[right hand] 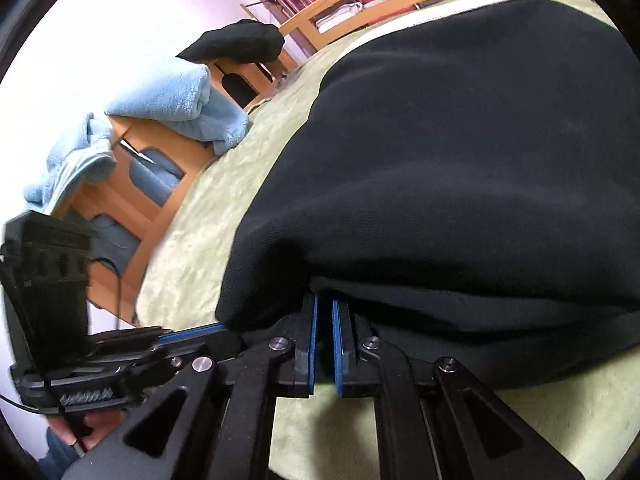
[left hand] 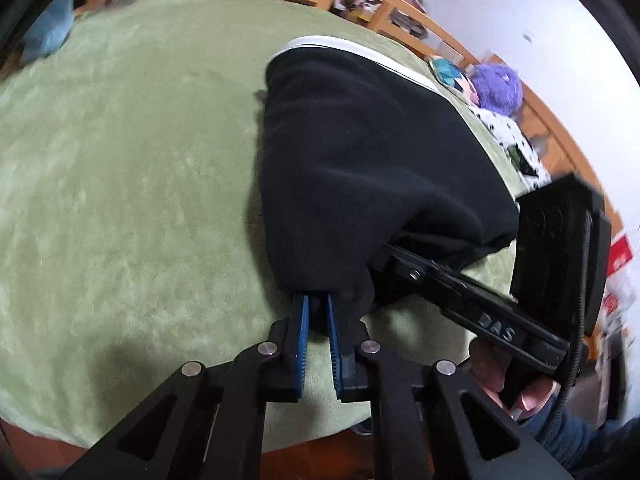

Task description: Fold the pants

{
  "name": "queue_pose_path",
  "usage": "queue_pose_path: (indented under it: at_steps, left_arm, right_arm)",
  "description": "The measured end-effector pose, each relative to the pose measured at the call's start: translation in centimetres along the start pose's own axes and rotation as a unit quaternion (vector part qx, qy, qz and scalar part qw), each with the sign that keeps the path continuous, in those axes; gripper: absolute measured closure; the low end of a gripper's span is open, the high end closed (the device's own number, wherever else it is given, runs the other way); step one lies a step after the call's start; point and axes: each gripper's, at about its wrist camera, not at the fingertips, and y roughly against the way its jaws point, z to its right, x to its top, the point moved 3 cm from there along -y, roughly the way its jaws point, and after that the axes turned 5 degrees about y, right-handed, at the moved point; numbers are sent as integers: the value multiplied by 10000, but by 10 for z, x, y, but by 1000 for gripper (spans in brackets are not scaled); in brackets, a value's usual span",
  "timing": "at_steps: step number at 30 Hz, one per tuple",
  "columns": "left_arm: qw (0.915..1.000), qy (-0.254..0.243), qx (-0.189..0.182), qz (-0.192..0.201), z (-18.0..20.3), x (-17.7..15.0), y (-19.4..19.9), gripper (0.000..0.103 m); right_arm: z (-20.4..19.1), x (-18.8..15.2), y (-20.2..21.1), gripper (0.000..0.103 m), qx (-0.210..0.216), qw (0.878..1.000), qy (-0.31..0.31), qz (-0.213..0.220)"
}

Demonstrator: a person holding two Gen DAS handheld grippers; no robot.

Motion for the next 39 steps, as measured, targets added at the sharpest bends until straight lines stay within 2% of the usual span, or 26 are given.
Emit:
queue_pose_path:
  at_steps: [3,5,6,7,8,10,12,14,16,17,18,19,20,25,28,31,33,34,35,37,39]
  left_arm:
    - [9990,-317,206,248,7,-2,15,93]
    - [9969,-576,409,358,16,-4,19,92]
    - [9957,-703,480,364,21,-4,17,89]
    - [9942,-839,574,343,24,-4,13,85]
    - [9924,-922,741,354,26,-4,8,85]
    - [9914,-901,830,462,25,1,6,85]
    - [9938,-714,729,447,22,6,6,85]
    - [9939,-745,659,479,22,7,3,73]
    - [9919,-821,810,536,23,10,0,73]
    - [9922,-853,708,576,26,10,1,75]
    - [9921,-893,600,642,27,11,3,82]
    - [9924,-927,590,560,28,11,2,89]
    - [9927,-929,588,505,26,11,1,91]
    - [9970,-585,-70,511,14,10,17,97]
    - [9981,-410,-131,433,9,7,15,98]
    - [9991,-341,-20,236,4,3,7,98]
    - [9989,-377,-10,283,5,1,13,98]
    - [9984,-407,84,382,6,1,20,98]
    - [9977,-433,164,494,8,2,26,97]
    - [9971,-443,158,606,12,5,32,97]
    - [9974,-333,13,639,18,10,33,97]
  right_arm:
    - [-3,-4,14,90,-39,9994,309,-140]
    - [-2,-9,30,75,-166,9983,544,-154]
    - [2,-11,38,73,-223,9980,571,-147]
    - [6,-13,45,73,-229,9981,557,-156]
    - [9,-13,51,73,-168,9985,493,-159]
    - [12,-12,56,73,-118,9993,326,-127]
    - [7,-14,51,73,55,9994,280,-185]
    - [-2,-16,44,73,210,9992,277,-202]
    - [-8,-18,35,73,307,9989,289,-200]
    - [-11,-18,29,73,236,9989,331,-239]
    - [-14,-16,22,74,135,9988,374,-277]
    - [-16,-15,16,84,76,9987,412,-289]
    - [-18,-14,13,98,42,9987,436,-262]
    - [-19,1,18,99,-46,9990,439,97]
    - [-12,4,7,99,-31,9998,177,75]
    - [-10,0,-4,99,-106,9997,189,-80]
    - [-6,-1,6,94,-18,9995,222,-244]
    - [-4,-1,11,84,-48,9992,267,-302]
    - [-1,-1,20,73,-162,9988,337,-308]
    - [6,-3,47,72,-569,9965,566,-223]
    - [12,-2,69,72,-793,9937,766,-178]
